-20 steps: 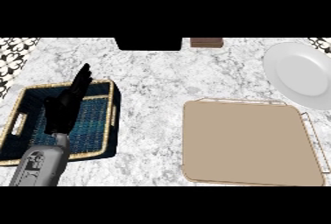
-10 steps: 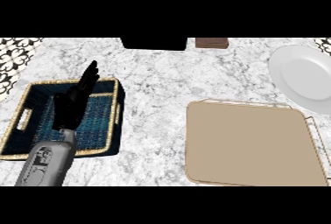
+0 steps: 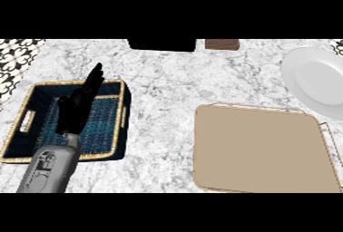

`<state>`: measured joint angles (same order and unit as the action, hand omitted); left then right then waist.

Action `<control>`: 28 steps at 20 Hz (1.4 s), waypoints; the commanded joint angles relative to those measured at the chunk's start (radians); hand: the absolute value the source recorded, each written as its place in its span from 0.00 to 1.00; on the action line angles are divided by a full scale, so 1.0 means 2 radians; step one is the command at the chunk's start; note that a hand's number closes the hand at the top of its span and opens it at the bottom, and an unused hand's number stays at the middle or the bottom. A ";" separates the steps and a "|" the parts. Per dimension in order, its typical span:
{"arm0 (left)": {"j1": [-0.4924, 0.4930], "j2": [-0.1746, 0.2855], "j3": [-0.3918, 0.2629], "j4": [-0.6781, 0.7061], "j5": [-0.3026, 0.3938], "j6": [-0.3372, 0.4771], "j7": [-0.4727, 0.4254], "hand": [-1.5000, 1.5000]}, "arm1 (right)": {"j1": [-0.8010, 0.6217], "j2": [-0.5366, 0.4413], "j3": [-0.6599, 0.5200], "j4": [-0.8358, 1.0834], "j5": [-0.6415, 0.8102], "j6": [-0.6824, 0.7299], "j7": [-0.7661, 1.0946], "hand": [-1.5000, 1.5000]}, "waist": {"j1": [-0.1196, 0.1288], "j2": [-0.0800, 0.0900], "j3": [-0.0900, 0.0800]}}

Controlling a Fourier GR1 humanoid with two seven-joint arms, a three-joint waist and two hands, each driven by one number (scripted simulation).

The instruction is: Pick the tomato from the tray and place it in the plate

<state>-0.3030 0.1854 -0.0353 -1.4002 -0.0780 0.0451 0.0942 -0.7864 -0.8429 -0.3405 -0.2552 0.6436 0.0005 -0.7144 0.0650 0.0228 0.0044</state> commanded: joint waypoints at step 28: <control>0.009 -0.005 0.006 -0.006 -0.002 0.002 0.005 0.50 | -0.021 0.003 -0.151 0.087 -0.138 0.062 0.058 0.00 | -0.008 0.003 0.002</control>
<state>-0.2975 0.1849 -0.0216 -1.4100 -0.0780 0.0370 0.0945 -0.8585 -0.7686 -0.5744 -0.0880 0.4349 0.0974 -0.6119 0.0586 0.0303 0.0081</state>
